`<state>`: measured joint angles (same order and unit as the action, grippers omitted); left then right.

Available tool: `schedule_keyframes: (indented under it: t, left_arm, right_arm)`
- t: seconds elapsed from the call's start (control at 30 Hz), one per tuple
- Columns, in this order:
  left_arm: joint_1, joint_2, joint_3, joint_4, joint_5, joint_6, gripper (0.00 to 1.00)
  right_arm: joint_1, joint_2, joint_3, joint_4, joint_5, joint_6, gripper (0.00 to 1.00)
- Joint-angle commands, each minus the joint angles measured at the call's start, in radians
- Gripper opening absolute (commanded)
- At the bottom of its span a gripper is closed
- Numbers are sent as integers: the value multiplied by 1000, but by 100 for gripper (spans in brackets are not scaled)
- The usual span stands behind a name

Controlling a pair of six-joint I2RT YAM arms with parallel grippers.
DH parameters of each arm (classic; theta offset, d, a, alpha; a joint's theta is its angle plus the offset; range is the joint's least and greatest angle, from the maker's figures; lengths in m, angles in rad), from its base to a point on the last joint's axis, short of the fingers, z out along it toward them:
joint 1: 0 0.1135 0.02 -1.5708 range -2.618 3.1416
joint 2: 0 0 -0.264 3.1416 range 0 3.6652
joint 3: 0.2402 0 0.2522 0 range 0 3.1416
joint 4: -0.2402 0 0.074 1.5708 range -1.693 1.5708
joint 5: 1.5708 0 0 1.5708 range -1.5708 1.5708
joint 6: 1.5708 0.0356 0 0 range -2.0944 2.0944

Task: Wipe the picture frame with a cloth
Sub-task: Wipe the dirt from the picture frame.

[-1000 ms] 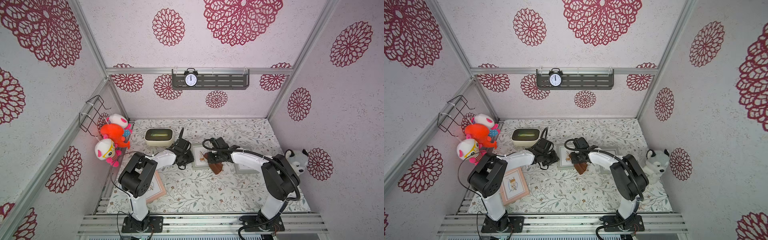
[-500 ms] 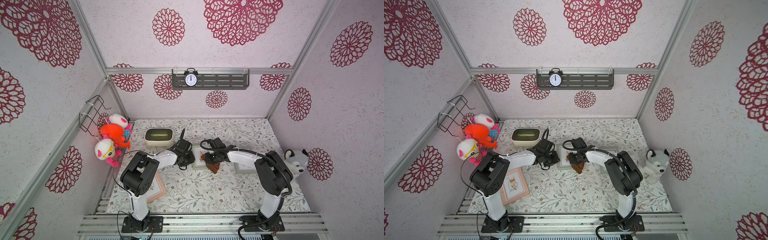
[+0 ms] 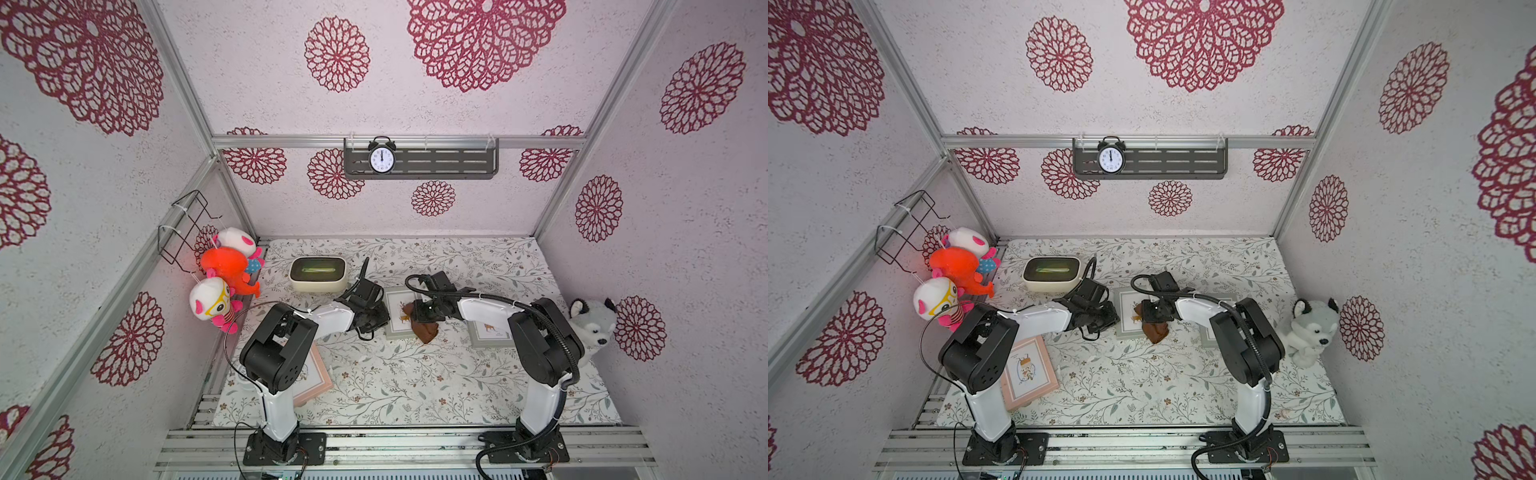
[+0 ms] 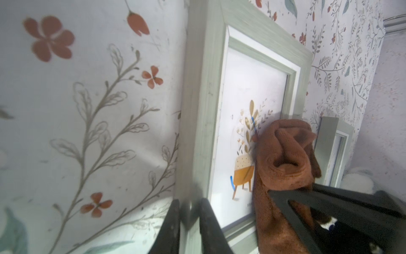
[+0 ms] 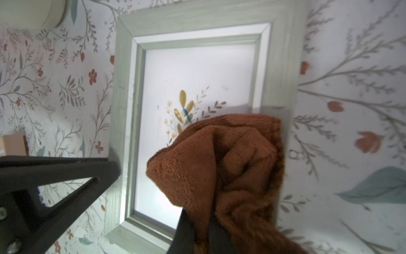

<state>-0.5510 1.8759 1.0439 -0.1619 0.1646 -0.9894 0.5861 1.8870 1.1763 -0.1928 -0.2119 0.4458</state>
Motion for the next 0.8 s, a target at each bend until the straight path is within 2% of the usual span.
schedule_keyframes:
  t: [0.0,0.1,0.23,0.3,0.4,0.5,0.57,0.77]
  left_arm:
    - [-20,77,-50,-122,-45,-17,17]
    - [-21,77,-57,-126,-52,-18,17]
    - [-21,77,-75,-123,-57,-20,16]
    - [-21,78,-79,-119,-55,-20,16]
    - [-21,78,-77,-115,-52,-20,16]
    - [-21,105,-66,-123,-54,-17,16]
    - [-21,115,-65,-132,-58,-14,16]
    - [-22,108,-84,-128,-62,-14,15]
  right_arm:
    - [108,77,12,-77,-83,20,0]
    - [98,98,-2,-11,-127,75,0]
    - [-38,74,-24,-72,19,56,0]
    - [-62,61,-18,-122,112,23,0]
    - [6,72,0,-131,79,18,0]
    - [132,124,45,-103,-55,40,0]
    - [141,135,46,-79,-85,50,0]
    - [-60,89,-3,-114,128,40,0]
